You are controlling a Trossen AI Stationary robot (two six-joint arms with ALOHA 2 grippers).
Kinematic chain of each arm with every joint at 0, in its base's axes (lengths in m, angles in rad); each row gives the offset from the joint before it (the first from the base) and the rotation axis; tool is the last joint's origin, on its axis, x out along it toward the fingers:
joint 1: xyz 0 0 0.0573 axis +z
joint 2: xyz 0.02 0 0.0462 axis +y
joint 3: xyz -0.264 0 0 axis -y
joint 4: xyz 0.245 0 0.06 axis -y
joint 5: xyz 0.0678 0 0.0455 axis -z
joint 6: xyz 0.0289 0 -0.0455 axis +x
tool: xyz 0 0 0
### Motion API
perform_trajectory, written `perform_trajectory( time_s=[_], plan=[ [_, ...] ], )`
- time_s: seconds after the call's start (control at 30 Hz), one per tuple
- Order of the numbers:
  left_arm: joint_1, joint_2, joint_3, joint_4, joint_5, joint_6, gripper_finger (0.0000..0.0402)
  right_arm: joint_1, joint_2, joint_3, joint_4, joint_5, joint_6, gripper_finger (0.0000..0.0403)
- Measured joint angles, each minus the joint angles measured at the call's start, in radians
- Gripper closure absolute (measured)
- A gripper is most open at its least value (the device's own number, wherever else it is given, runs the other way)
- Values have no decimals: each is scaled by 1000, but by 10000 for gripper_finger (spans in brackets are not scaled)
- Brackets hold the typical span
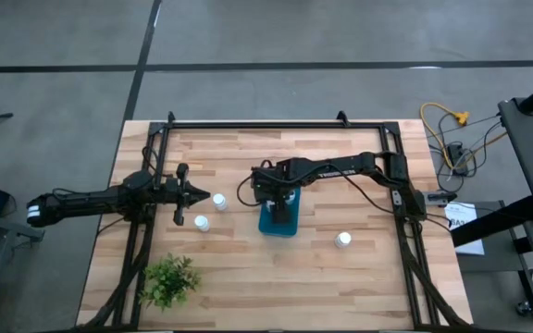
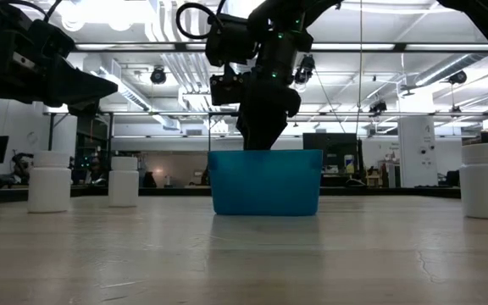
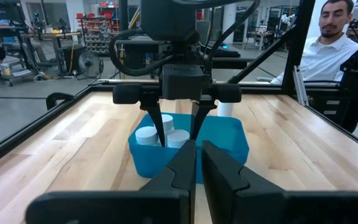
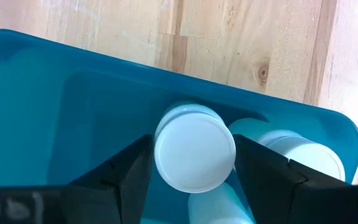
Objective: Pick and place pill bottles into a basket
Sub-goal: Put the medicine bottle into the blue bin
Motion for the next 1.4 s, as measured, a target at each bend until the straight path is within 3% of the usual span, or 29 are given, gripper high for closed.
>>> perform_trajectory(
  time_s=[0.2, 0.77, 1.4],
  plan=[
    [0, 0, 0, 0, 0, 0, 394, 0, -3, 22, -18, 0, 1, 191],
    [0, 0, 0, 0, 0, 0, 394, 29, -6, 226, -294, -8, 37, 192],
    [0, 0, 0, 0, 0, 0, 394, 185, -17, 294, -506, -8, 133, 193]
  ],
)
